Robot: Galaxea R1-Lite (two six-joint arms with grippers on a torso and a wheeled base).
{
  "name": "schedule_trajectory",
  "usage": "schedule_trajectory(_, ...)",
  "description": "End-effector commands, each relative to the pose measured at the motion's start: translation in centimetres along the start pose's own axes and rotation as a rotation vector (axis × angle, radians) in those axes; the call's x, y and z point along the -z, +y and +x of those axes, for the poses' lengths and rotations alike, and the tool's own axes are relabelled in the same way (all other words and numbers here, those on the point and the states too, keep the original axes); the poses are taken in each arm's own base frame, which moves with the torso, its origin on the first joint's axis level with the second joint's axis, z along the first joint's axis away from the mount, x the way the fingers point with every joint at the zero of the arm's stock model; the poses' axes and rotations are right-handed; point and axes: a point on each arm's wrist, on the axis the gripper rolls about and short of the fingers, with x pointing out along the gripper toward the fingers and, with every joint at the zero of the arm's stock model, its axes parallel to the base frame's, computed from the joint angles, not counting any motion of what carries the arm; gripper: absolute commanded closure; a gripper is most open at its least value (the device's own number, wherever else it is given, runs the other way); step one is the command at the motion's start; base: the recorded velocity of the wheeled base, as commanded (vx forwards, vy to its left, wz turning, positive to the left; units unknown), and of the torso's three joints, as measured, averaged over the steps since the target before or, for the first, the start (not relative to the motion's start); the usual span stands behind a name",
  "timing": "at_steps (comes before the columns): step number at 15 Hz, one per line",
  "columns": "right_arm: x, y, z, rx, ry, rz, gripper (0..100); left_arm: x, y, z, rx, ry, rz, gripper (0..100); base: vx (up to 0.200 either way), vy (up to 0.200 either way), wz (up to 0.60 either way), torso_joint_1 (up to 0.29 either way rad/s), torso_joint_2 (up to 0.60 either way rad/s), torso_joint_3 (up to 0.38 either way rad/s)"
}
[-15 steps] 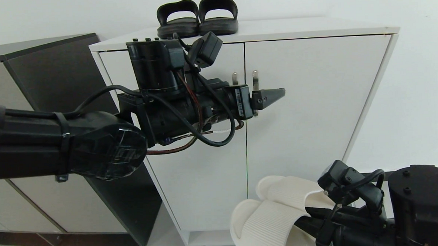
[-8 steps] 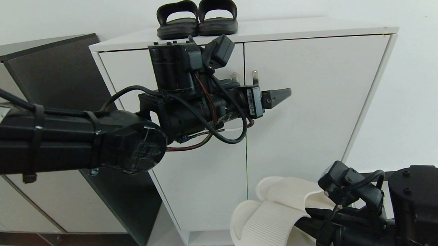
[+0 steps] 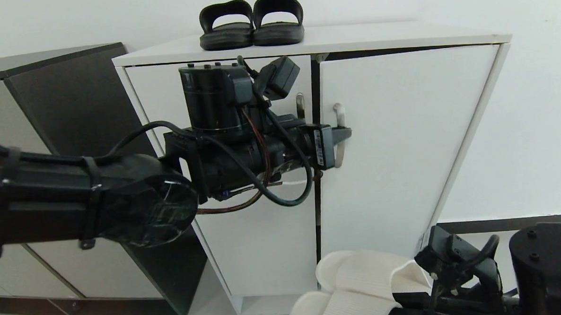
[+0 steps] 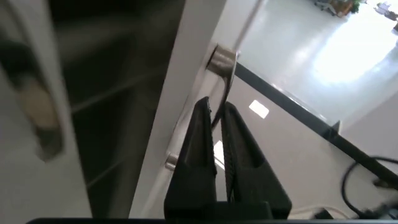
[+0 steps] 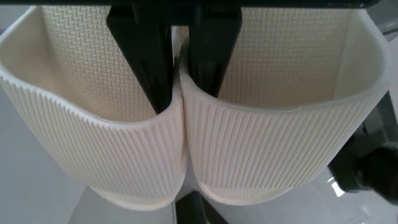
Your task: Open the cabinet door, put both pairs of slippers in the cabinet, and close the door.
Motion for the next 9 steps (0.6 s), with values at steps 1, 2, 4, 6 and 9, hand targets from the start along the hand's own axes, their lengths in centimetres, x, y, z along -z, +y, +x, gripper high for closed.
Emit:
schedule_trajectory(1,0.1,0.1,-1.0,-0.017,-0.018,-0.006,100,-0.6,-2.4,-2.7,0.045,-0.012,0.006,100,0.0,0.0,0.0,0.0,0.0,0.0)
schedule_trajectory(2,0.1,0.1,-1.0,-0.017,-0.018,-0.006,100,-0.6,-2.9,-3.5,0.051,-0.012,0.008,100,0.0,0.0,0.0,0.0,0.0,0.0)
schedule_trajectory(4,0.2,0.1,-0.9,-0.015,-0.012,-0.005,100,-0.7,-3.9,-5.0,0.055,-0.016,0.013,100,0.0,0.0,0.0,0.0,0.0,0.0)
schedule_trajectory(6,0.2,0.1,-0.9,-0.016,-0.009,-0.007,100,-0.9,-4.4,-6.5,0.045,-0.028,0.014,100,0.0,0.0,0.0,0.0,0.0,0.0)
schedule_trajectory(9,0.4,0.2,-0.6,-0.018,0.003,-0.02,100,-0.9,-3.2,-7.2,0.001,-0.034,0.01,100,0.0,0.0,0.0,0.0,0.0,0.0)
